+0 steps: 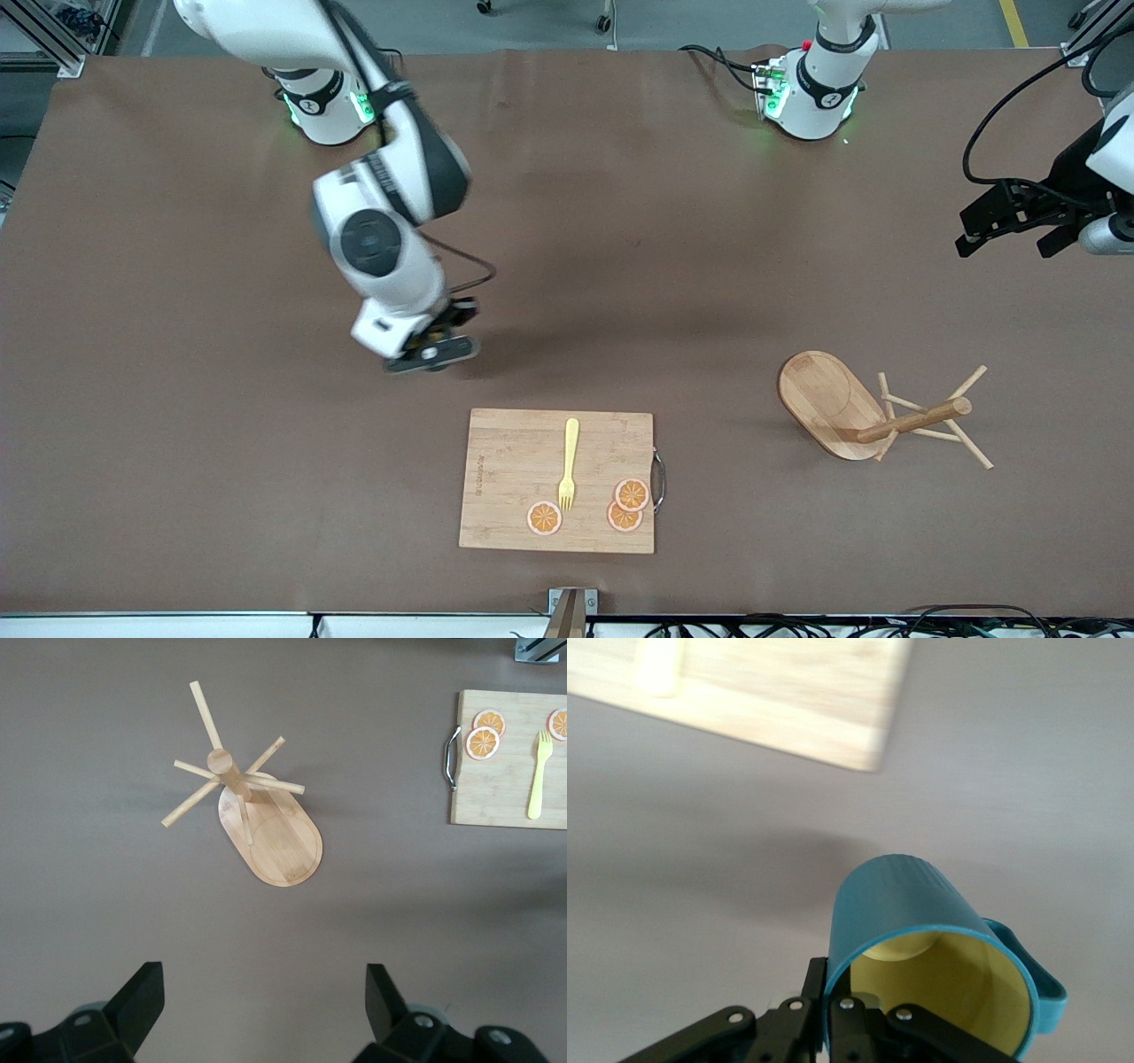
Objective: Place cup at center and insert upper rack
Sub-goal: 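Carry the mug to table center while the left gripper approaches, then set the mug down, open the right gripper and withdraw, then lower the open left gripper over the teal mug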
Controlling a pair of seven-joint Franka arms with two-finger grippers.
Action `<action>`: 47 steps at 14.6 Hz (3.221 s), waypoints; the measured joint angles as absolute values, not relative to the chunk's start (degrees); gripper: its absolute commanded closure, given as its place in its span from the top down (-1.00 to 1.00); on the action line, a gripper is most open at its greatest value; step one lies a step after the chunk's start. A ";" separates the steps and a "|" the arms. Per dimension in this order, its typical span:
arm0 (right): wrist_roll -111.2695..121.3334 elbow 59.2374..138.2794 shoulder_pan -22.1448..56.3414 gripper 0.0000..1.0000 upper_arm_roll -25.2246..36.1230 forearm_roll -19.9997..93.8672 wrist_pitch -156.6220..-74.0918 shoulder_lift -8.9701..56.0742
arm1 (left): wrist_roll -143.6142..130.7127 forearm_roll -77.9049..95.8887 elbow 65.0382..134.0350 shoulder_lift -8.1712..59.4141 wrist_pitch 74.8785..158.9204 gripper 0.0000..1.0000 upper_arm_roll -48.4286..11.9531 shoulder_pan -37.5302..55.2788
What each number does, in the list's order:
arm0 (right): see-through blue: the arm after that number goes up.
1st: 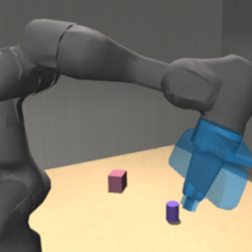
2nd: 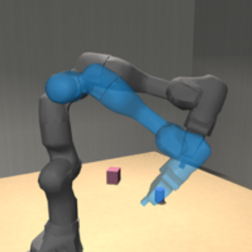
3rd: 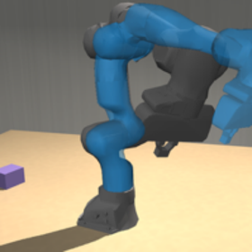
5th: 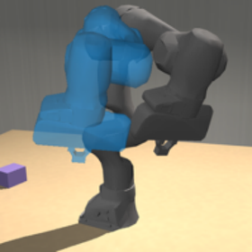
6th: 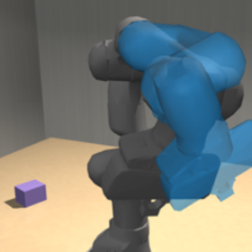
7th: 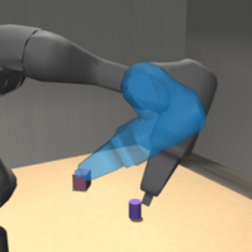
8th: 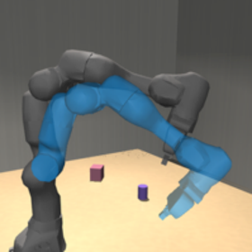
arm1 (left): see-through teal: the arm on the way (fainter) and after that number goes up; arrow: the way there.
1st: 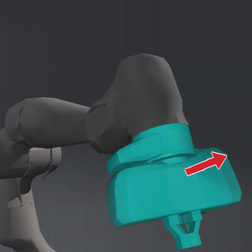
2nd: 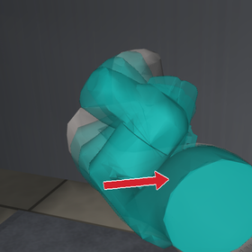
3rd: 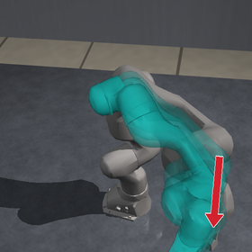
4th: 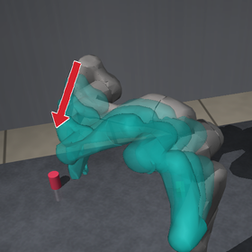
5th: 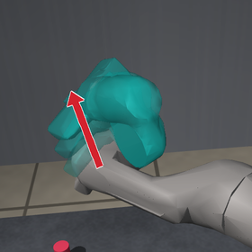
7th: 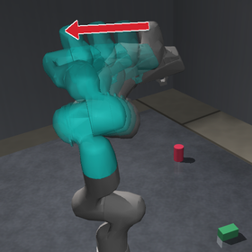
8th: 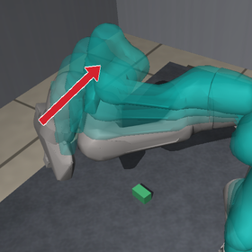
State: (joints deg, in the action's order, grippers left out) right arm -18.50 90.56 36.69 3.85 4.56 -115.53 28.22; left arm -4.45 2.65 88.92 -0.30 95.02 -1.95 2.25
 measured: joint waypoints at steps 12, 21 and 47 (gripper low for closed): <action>-47.32 75.74 57.68 -0.99 3.97 10.67 -119.58 43.19 | -4.45 2.65 88.92 -0.30 95.03 1.00 -1.95 2.24; -52.37 74.62 60.02 1.00 4.11 12.17 -123.03 46.68 | -4.95 2.77 88.92 1.12 97.01 1.00 -3.10 2.99; -2.80 65.96 24.80 1.00 32.84 12.49 -83.68 24.65 | -64.04 -1.80 100.96 0.40 111.57 1.00 -48.87 6.58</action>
State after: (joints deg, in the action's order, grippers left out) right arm -2.80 65.96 24.80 32.84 12.49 -83.68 24.65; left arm -64.04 -1.80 100.96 0.40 111.57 -48.87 6.58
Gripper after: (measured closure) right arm 0.000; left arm 0.000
